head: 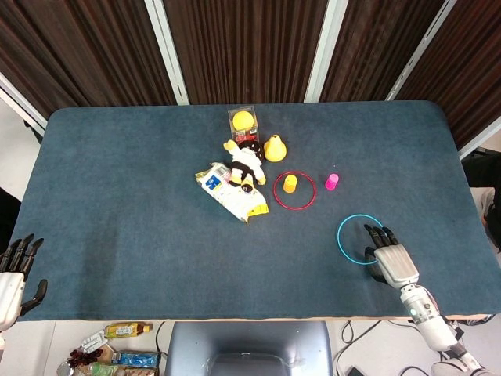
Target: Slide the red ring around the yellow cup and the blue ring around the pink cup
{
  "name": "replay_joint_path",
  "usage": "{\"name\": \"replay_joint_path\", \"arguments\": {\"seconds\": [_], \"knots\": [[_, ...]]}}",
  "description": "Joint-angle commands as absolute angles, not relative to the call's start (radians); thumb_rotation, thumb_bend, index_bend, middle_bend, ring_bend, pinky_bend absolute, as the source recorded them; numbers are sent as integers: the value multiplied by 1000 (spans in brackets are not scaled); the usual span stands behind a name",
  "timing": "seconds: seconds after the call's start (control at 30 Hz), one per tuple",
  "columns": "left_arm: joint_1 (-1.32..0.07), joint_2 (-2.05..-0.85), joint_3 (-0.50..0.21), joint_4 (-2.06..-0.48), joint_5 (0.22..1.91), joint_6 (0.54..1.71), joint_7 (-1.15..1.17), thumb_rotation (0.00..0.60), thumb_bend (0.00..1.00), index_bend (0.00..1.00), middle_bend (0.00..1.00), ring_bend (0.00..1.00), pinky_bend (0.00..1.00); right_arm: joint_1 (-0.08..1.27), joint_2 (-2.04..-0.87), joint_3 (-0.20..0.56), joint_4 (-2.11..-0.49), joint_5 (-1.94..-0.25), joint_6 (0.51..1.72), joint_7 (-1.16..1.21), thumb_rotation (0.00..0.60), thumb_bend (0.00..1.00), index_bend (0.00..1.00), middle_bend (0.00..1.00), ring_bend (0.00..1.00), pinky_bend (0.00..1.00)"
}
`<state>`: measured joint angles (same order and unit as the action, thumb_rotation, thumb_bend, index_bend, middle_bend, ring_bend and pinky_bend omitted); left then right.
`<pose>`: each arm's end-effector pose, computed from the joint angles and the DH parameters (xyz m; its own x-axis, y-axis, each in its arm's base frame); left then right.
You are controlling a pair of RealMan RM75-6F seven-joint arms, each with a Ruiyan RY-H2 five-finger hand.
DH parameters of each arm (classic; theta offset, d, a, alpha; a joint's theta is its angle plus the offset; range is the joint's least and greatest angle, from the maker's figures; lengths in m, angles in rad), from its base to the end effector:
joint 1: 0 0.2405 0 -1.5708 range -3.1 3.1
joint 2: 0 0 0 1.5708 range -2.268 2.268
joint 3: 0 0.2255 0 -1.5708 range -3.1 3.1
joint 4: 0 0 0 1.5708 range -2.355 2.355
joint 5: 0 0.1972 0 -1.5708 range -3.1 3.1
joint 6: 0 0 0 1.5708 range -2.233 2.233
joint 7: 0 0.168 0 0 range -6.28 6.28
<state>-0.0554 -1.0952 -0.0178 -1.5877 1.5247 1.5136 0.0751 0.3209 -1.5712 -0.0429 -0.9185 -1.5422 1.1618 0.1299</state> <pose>-0.2877 0.1874 0.1644 0.5077 0.0146 0.8614 0.8616 -0.0050 -0.5076 -0.3236 -0.2604 0.0268 0.5516 -0.2643 0.7911 -0.8333 -0.2158 0.5089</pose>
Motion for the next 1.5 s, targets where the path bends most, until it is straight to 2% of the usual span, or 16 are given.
{"name": "replay_joint_path", "arguments": {"seconds": [0.03, 0.5, 0.73, 0.93, 1.13, 1.27, 1.5], "knots": [[-56, -1095, -18, -1588, 1525, 1513, 75, 600, 441, 0, 1, 0, 192, 319, -1576, -39, -913, -1546, 1177, 123, 600, 628, 905, 49, 0, 0], [-56, -1096, -18, -1587, 1524, 1513, 75, 600, 441, 0, 1, 0, 192, 323, -1577, -10, -916, -1557, 1239, 124, 600, 643, 915, 57, 0, 0], [-60, -1098, -19, -1588, 1520, 1503, 80, 600, 441, 0, 1, 0, 192, 372, -1563, 55, -944, -1559, 1285, 101, 600, 642, 915, 57, 0, 0], [-65, -1101, -19, -1590, 1516, 1494, 90, 600, 441, 0, 1, 0, 192, 493, -1548, 144, -981, -1508, 1168, 68, 600, 643, 915, 57, 0, 0], [-68, -1103, -22, -1590, 1509, 1488, 95, 600, 441, 0, 1, 0, 192, 611, -1607, 214, -881, -1411, 997, 7, 600, 643, 915, 57, 0, 0], [-70, -1102, -25, -1589, 1501, 1482, 92, 600, 441, 0, 1, 0, 192, 649, -1654, 219, -804, -1385, 945, -23, 600, 642, 915, 60, 0, 0], [-72, -1098, -27, -1588, 1496, 1479, 86, 600, 441, 0, 1, 0, 192, 659, -1702, 202, -724, -1374, 932, -17, 600, 643, 899, 85, 0, 0]]}}
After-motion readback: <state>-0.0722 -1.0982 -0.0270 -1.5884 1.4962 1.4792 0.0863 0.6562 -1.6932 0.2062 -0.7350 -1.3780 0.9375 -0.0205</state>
